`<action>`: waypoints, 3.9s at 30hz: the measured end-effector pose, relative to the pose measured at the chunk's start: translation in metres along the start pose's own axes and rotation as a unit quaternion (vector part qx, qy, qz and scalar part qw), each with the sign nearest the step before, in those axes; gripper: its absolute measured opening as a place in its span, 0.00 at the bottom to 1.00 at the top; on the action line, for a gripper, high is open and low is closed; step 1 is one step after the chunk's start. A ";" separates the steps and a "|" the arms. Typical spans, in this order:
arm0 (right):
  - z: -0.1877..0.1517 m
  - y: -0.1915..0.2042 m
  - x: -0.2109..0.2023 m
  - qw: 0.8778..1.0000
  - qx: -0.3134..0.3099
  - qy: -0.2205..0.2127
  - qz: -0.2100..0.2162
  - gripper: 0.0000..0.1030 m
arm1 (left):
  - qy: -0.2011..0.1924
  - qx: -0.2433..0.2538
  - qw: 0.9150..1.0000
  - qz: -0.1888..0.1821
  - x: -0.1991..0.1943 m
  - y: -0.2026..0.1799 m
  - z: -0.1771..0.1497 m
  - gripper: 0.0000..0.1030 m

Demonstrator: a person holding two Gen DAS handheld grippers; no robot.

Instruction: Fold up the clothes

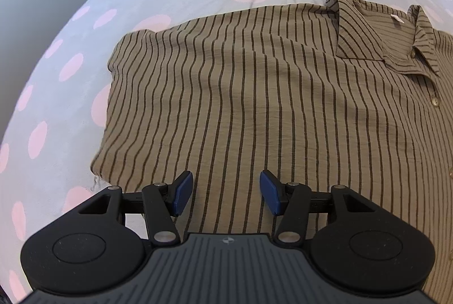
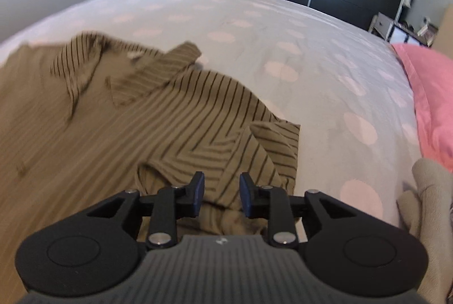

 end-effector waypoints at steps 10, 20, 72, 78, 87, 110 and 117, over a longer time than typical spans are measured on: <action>-0.024 0.017 0.014 0.988 -0.140 0.026 -0.064 0.31 | 0.011 -0.013 1.000 -0.004 0.004 0.004 0.000 0.49; 0.009 -0.012 -0.016 0.987 -0.070 -0.060 -0.130 0.00 | 0.011 -0.017 1.000 -0.014 0.002 0.002 0.001 0.49; -0.105 0.004 -0.187 0.961 0.254 0.082 -0.074 0.26 | -0.122 0.115 0.982 -0.082 -0.146 -0.076 -0.047 0.49; -0.154 0.064 -0.213 0.960 0.250 0.117 -0.054 0.26 | -0.140 0.153 0.977 -0.050 -0.195 -0.099 -0.103 0.49; -0.220 0.121 -0.231 0.945 0.280 0.168 -0.034 0.27 | -0.169 0.155 0.973 -0.037 -0.238 -0.118 -0.166 0.49; -0.269 0.141 -0.253 0.945 0.260 0.183 -0.070 0.27 | -0.116 0.164 0.978 -0.061 -0.223 -0.122 -0.231 0.49; -0.267 0.149 -0.252 0.951 0.243 0.183 -0.054 0.27 | -0.097 0.174 0.978 -0.056 -0.211 -0.126 -0.235 0.49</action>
Point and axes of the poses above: each gripper's, at about its wrist camera, not at the fingertips, and x roughly the way its jaws point, y to its left, z to its top, the point moved 8 cm from there along x, roughly the way its jaws point, and after that the axes turned 7 degrees about z, right-handed, at the moved point
